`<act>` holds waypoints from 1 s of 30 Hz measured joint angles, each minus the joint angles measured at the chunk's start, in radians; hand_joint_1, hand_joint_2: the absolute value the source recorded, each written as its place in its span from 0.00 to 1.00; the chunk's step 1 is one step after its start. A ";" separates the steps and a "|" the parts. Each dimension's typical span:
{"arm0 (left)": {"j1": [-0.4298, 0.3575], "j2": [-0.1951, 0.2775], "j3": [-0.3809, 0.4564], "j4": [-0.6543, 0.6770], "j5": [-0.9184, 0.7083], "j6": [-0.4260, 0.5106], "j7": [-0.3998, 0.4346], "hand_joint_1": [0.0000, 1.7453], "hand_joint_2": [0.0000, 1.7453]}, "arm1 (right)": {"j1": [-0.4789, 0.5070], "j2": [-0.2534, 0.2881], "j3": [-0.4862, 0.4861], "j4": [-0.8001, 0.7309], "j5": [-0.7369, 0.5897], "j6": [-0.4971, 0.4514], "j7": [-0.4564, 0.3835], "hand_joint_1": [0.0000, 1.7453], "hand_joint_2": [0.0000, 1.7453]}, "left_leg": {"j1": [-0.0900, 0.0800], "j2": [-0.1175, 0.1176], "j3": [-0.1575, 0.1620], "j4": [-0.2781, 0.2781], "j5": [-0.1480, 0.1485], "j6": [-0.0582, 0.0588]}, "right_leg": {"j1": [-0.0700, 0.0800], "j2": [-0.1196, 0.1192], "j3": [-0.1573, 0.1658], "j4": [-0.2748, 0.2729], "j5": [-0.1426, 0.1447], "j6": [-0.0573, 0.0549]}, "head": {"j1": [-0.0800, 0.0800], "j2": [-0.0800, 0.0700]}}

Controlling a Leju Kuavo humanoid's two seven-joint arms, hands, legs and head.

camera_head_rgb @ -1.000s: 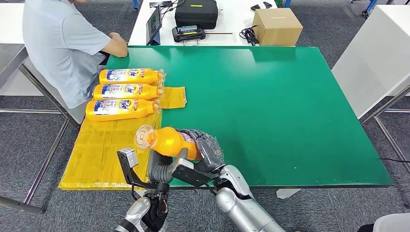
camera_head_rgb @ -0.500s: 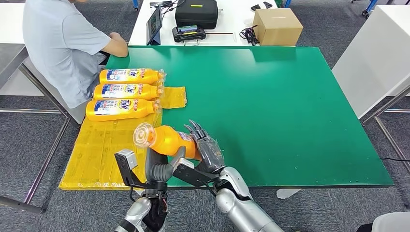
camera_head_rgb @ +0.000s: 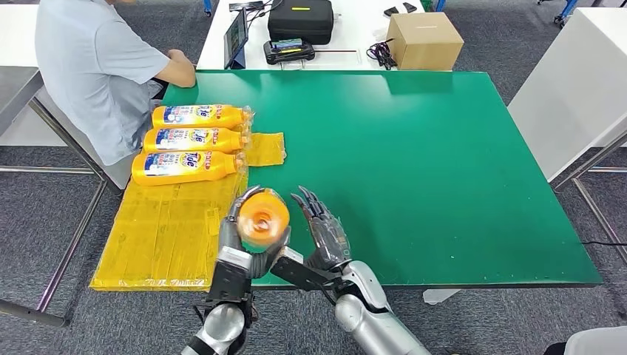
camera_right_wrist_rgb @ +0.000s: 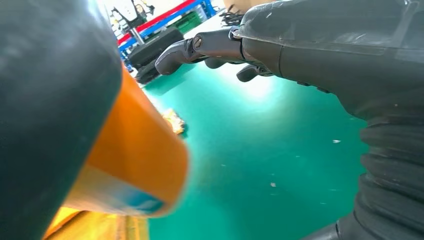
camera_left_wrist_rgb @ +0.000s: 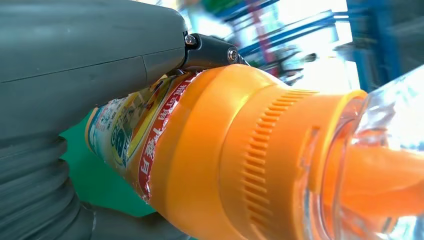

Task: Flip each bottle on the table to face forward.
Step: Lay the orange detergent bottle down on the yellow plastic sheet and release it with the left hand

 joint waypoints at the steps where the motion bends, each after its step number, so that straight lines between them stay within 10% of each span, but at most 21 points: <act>1: 0.001 -0.003 0.012 0.002 -0.066 0.006 0.003 1.00 1.00 | 0.007 -0.001 -0.004 -0.005 0.006 0.000 0.000 0.00 1.00 | 0.000 0.000 0.000 0.000 0.000 0.000 | 0.000 0.000 0.000 0.000 0.000 0.000 | 0.000 0.000; 10: 0.036 -0.060 0.167 -0.026 -0.431 0.014 0.029 1.00 1.00 | 0.049 0.000 -0.034 -0.056 0.053 -0.002 0.007 0.00 1.00 | 0.000 0.000 0.000 0.000 0.000 0.000 | 0.000 0.000 0.000 0.000 0.000 0.000 | 0.000 0.000; 18: 0.078 -0.068 0.275 -0.141 -1.115 0.015 0.290 1.00 1.00 | 0.090 0.003 -0.077 -0.110 0.081 0.042 0.012 0.00 1.00 | 0.000 0.000 0.000 0.000 0.000 0.000 | 0.000 0.000 0.000 0.000 0.000 0.000 | 0.000 0.000; 30: 0.085 -0.051 0.357 -0.184 -1.276 0.015 0.525 1.00 1.00 | 0.188 -0.001 -0.152 -0.246 0.001 0.122 -0.045 0.00 1.00 | 0.000 0.000 0.000 0.000 0.000 0.000 | 0.000 -0.001 0.000 0.000 0.000 0.000 | 0.000 0.000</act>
